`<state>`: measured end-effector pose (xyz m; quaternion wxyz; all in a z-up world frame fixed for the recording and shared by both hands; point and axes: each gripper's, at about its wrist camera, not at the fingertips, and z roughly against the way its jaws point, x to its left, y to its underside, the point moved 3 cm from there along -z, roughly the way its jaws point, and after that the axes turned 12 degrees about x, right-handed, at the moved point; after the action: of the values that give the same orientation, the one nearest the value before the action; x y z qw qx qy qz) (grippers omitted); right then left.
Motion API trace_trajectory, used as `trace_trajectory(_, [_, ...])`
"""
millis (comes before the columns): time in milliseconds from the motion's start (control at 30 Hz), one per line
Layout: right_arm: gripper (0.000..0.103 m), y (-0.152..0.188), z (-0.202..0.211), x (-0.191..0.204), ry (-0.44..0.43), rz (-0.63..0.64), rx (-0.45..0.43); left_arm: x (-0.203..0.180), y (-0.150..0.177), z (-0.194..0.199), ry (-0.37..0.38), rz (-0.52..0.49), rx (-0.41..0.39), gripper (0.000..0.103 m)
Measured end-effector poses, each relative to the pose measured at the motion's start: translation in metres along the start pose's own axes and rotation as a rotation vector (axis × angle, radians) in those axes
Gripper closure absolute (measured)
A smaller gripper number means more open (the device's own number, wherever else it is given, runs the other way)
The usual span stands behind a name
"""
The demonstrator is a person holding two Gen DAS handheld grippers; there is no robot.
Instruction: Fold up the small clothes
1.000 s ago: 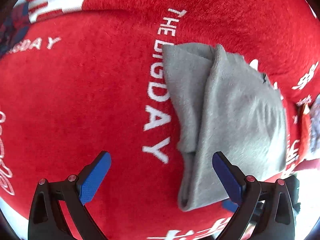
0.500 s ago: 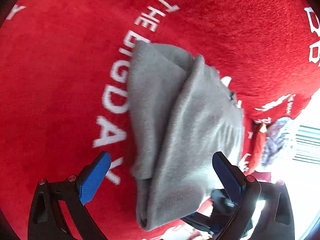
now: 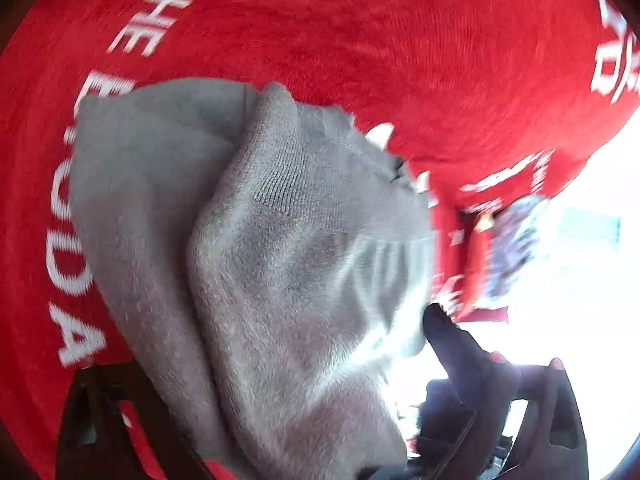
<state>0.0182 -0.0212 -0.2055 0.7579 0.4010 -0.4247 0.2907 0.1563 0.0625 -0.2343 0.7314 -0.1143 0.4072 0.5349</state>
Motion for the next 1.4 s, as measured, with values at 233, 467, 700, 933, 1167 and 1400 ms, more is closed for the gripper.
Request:
trace_trajectory(233, [0.084, 0.021, 0.0, -0.014, 0.301, 0.044, 0.182, -0.004, 0.004, -0.017, -0.194, -0.026, -0.007, 0.055])
trace_trajectory(467, [0.034, 0.006, 0.071, 0.009, 0.574, 0.165, 0.056, -0.012, 0.009, -0.021, -0.23, -0.026, -0.031, 0.021])
trace_trajectory(700, [0.093, -0.052, 0.127, 0.02, 0.697, 0.195, -0.157, -0.012, 0.013, -0.019, -0.405, -0.059, -0.056, 0.065])
trace_trajectory(933, [0.097, -0.067, 0.102, -0.006, 0.873, 0.333, -0.033, -0.034, 0.025, 0.0, -0.355, -0.095, -0.115, 0.085])
trace_trajectory(1167, [0.097, -0.062, 0.126, -0.012, 0.749, 0.31, -0.02, -0.121, 0.029, 0.003, -0.276, -0.206, -0.146, 0.085])
trace_trajectory(1400, [0.097, -0.064, 0.216, -0.019, 0.542, 0.194, -0.115, -0.229, 0.022, -0.052, -0.266, -0.349, -0.088, 0.085])
